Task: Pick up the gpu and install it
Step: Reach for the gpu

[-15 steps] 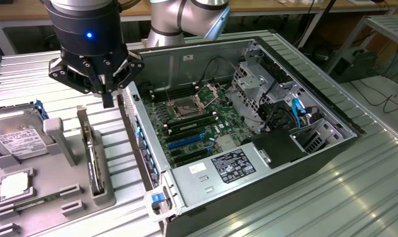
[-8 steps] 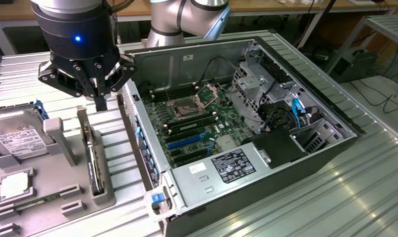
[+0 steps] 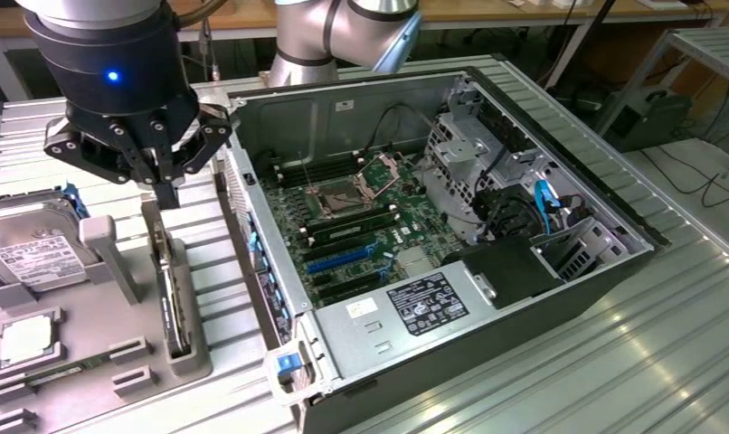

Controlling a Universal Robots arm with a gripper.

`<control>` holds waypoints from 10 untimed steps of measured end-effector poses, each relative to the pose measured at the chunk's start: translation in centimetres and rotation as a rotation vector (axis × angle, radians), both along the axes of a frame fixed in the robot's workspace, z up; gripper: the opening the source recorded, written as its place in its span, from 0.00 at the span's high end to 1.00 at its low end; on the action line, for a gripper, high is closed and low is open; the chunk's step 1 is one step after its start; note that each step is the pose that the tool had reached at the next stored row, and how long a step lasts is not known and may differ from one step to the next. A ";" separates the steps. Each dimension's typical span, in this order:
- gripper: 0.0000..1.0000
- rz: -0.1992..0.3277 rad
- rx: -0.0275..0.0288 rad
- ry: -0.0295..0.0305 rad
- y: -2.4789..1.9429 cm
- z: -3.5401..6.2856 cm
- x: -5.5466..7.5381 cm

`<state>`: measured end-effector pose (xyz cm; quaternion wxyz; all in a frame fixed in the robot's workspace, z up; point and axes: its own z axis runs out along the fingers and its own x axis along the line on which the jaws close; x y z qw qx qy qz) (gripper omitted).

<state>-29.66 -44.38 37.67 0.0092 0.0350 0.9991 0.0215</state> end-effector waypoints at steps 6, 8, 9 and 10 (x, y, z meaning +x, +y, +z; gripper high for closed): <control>0.89 0.000 0.0000 -0.0001 0.00 0.00 -1.2; 0.89 0.000 0.0000 0.0000 0.00 0.00 -1.6; 0.89 0.000 0.0000 0.0000 0.00 0.00 -1.7; 0.89 0.000 0.0000 0.0000 0.00 0.00 -1.8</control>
